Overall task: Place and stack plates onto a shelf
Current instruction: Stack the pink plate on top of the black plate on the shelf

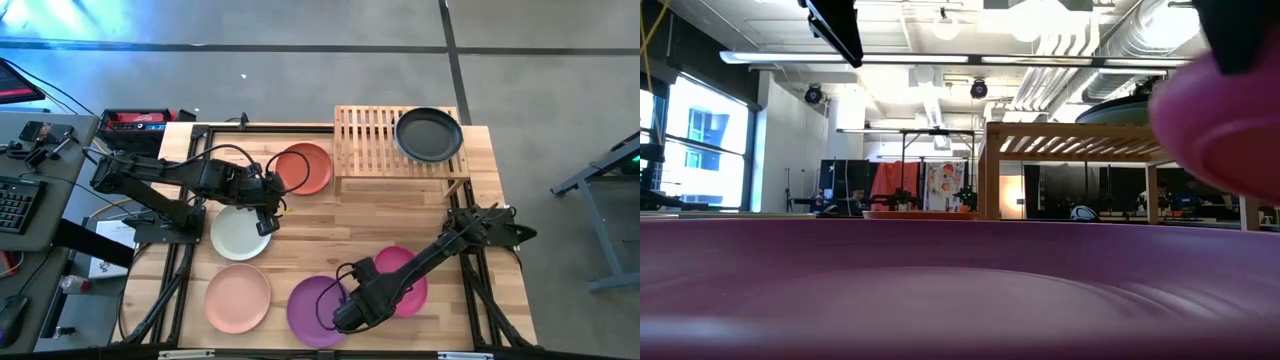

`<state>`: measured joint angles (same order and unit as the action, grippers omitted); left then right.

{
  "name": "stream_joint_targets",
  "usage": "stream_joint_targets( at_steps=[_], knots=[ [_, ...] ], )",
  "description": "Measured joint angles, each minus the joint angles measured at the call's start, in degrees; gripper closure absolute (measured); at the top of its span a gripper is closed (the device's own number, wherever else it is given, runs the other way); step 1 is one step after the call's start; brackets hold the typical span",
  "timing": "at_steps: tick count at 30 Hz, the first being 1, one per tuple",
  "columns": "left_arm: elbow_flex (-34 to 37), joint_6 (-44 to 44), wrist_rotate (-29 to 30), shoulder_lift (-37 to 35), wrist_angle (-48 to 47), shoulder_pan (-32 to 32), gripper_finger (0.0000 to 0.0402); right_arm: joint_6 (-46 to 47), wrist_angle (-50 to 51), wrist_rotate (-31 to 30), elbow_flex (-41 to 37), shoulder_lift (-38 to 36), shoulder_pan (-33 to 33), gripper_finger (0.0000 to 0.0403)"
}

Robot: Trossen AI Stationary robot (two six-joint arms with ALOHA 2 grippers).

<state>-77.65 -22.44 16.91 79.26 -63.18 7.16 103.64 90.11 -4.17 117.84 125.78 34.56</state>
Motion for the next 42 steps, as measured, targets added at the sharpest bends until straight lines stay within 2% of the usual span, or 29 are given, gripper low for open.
stream_joint_targets(
  at_steps=[11, 17, 21, 37, 42],
  knots=[
    [0.0, 0.0, 0.0, 0.0, 0.0, 0.0, 0.0282, -2.1, -0.1, -7.9, 10.9, -0.1, -0.5, 0.0403],
    [0.0, 0.0, 0.0, 0.0, 0.0, 0.0, 0.0282, -4.9, -0.3, -16.5, 17.3, -0.2, -0.7, 0.0403],
    [0.0, 0.0, 0.0, 0.0, 0.0, 0.0, 0.0282, -6.4, 0.2, -18.3, 16.3, -2.5, -1.6, 0.0403],
    [0.0, 0.1, 0.0, 0.0, 0.0, 0.0, 0.0282, -29.2, -0.1, -24.6, 16.3, -11.1, -11.2, 0.0403],
    [0.0, 2.6, 0.1, 0.0, 0.0, -0.2, 0.0282, -36.1, -0.1, -25.8, 16.3, -14.5, -14.9, 0.0403]
  ],
)
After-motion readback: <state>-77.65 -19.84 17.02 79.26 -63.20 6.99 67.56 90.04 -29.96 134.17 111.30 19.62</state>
